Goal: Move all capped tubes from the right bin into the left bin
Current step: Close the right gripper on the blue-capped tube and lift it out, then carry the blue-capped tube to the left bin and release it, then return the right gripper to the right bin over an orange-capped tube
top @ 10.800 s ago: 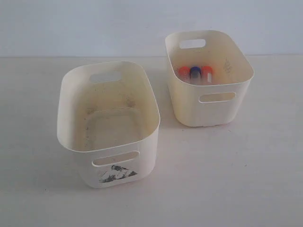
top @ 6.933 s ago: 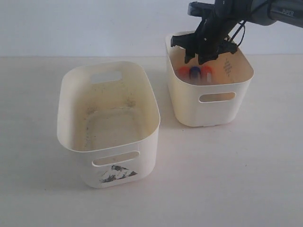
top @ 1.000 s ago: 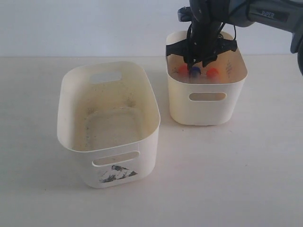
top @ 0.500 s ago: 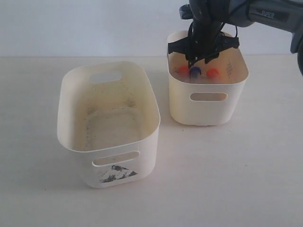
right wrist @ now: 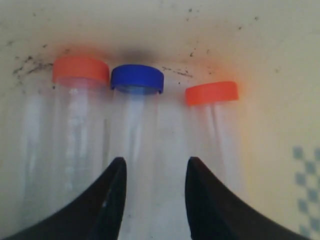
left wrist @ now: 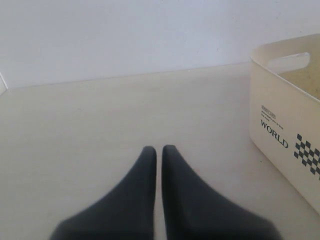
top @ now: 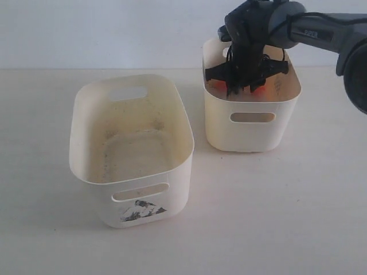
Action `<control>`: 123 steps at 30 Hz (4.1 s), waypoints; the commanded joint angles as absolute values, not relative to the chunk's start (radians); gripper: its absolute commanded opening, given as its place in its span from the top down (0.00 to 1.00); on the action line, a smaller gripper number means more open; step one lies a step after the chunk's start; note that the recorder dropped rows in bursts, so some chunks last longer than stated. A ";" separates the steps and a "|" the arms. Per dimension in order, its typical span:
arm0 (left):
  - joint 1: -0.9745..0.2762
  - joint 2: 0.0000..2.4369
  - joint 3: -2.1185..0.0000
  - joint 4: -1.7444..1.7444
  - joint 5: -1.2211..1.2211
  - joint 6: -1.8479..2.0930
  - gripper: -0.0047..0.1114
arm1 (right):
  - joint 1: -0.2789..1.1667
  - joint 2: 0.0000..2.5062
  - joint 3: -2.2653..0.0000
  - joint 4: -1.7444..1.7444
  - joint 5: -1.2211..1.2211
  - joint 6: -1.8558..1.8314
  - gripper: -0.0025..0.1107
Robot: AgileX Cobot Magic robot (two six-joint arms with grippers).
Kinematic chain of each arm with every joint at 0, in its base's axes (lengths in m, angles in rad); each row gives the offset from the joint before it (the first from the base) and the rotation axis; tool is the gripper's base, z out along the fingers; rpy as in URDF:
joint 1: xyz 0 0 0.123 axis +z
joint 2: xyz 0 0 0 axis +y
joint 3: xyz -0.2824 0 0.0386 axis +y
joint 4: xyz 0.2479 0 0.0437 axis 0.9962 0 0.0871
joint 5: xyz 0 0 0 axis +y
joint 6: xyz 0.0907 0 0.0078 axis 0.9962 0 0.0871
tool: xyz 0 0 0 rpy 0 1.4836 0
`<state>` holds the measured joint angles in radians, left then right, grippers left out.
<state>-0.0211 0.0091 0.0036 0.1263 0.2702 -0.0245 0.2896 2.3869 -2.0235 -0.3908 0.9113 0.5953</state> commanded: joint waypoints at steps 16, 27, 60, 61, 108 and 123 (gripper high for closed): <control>-0.020 0.007 0.000 0.115 0.261 -0.036 0.92 | 0.288 2.475 -2.023 -0.348 0.906 0.574 0.51; -0.020 0.007 0.000 0.115 0.261 -0.036 0.92 | 0.288 2.419 -2.025 -0.382 0.914 0.572 0.98; -0.020 0.007 0.000 0.115 0.261 -0.036 0.92 | 0.651 2.028 -1.979 0.066 1.157 0.195 0.92; -0.020 0.007 0.000 0.115 0.261 -0.036 0.92 | 0.651 2.036 -1.975 0.082 1.158 0.182 0.85; -0.020 0.007 0.000 0.115 0.261 -0.036 0.92 | 0.251 2.335 -1.965 -0.087 0.768 0.409 0.64; -0.020 0.007 0.000 0.115 0.261 -0.036 0.92 | 0.249 2.283 -1.965 -0.087 0.738 0.407 0.64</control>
<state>-0.0211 0.0091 0.0036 0.1263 0.2702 -0.0245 0.2585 2.3213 -1.9680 -0.0710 0.7426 0.4191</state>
